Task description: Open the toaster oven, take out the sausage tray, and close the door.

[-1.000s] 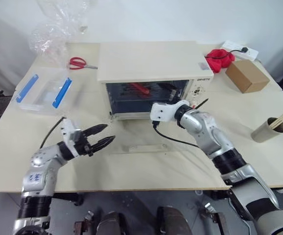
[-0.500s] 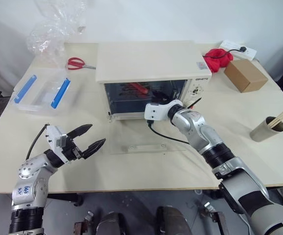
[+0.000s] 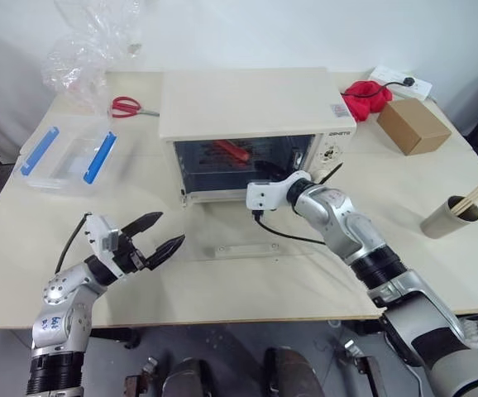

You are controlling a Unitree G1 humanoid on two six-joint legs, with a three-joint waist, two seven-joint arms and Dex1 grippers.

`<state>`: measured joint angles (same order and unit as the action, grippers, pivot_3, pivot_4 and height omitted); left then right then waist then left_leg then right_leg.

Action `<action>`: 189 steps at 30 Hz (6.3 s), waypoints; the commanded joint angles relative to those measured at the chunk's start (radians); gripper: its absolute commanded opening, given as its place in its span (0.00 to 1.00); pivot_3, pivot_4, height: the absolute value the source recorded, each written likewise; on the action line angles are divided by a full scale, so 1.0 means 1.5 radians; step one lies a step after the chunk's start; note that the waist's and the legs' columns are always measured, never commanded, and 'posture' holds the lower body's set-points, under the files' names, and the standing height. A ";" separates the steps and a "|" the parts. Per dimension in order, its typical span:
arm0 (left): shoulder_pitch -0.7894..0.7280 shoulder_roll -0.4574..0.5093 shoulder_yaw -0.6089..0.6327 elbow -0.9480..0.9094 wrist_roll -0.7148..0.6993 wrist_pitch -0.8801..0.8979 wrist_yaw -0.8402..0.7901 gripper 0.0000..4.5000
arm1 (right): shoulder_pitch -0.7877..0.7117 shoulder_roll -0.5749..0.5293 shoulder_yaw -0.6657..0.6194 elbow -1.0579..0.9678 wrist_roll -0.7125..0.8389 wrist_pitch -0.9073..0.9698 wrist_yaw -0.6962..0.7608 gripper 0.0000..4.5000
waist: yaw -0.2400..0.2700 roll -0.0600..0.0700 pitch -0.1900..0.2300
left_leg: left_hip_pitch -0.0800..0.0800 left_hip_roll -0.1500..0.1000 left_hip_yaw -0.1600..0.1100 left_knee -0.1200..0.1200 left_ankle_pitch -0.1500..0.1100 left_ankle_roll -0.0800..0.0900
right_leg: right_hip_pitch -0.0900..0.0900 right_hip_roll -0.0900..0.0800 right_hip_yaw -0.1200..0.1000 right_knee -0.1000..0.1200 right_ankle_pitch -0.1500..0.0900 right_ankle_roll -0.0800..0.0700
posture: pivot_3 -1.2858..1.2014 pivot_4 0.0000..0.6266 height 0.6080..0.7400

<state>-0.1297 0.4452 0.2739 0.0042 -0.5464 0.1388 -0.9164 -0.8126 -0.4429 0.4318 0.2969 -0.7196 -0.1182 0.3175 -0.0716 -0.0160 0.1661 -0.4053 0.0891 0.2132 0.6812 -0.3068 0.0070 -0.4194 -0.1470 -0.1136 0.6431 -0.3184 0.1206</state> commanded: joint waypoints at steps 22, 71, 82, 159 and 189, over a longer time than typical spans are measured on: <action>-0.012 0.079 0.023 -0.038 -0.093 0.146 -0.030 1.00 | 0.453 -0.199 -0.206 -0.458 0.076 -0.141 0.039 0.00 | 0.029 0.000 0.000 | 0.000 0.000 0.000 0.001 0.000 0.000 | 0.002 0.000 0.000 -0.005 0.000 0.000 | 0.52 0.24 1.00; -0.203 0.040 0.031 0.119 -0.951 0.793 0.771 0.00 | 0.380 -0.177 -0.208 -0.452 0.250 -0.188 0.184 0.49 | 0.029 -0.002 0.001 | 0.004 -0.001 -0.008 0.001 0.000 0.000 | 0.006 0.001 0.003 -0.004 0.000 0.000 | 0.52 0.24 1.00; -0.010 0.117 0.131 0.094 -0.951 0.863 0.558 0.00 | 0.433 -0.246 -0.317 -0.307 0.386 -0.245 0.203 1.00 | 0.025 -0.002 0.000 | 0.005 -0.001 -0.007 0.000 0.000 0.000 | 0.006 0.001 0.004 -0.004 0.000 0.000 | 0.52 0.24 1.00; 0.230 0.046 0.262 0.007 -0.951 0.776 0.564 0.00 | 0.558 -0.183 -0.435 -0.510 0.915 0.118 0.579 0.73 | 0.032 -0.003 0.000 | 0.010 -0.001 -0.008 -0.001 -0.004 0.002 | 0.012 -0.001 0.003 -0.011 -0.002 -0.003 | 0.52 0.24 1.00; -0.273 -0.021 -0.191 0.248 -0.585 0.882 0.402 0.00 | 0.873 -0.153 -0.636 -0.526 0.849 0.034 0.520 1.00 | 0.081 0.003 -0.003 | 0.011 -0.007 -0.010 0.000 -0.006 0.006 | 0.018 -0.004 0.004 -0.015 -0.002 -0.002 | 0.52 0.24 1.00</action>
<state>-0.5445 0.4584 0.0353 0.3614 -1.4749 1.4501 -0.2887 0.4906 -0.6768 -0.4863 -0.4711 0.5510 -0.0448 1.1049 0.0498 -0.0115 0.1613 -0.3885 0.0785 0.1979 0.6812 -0.3159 0.0158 -0.3922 -0.1534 -0.1072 0.6204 -0.3208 0.1180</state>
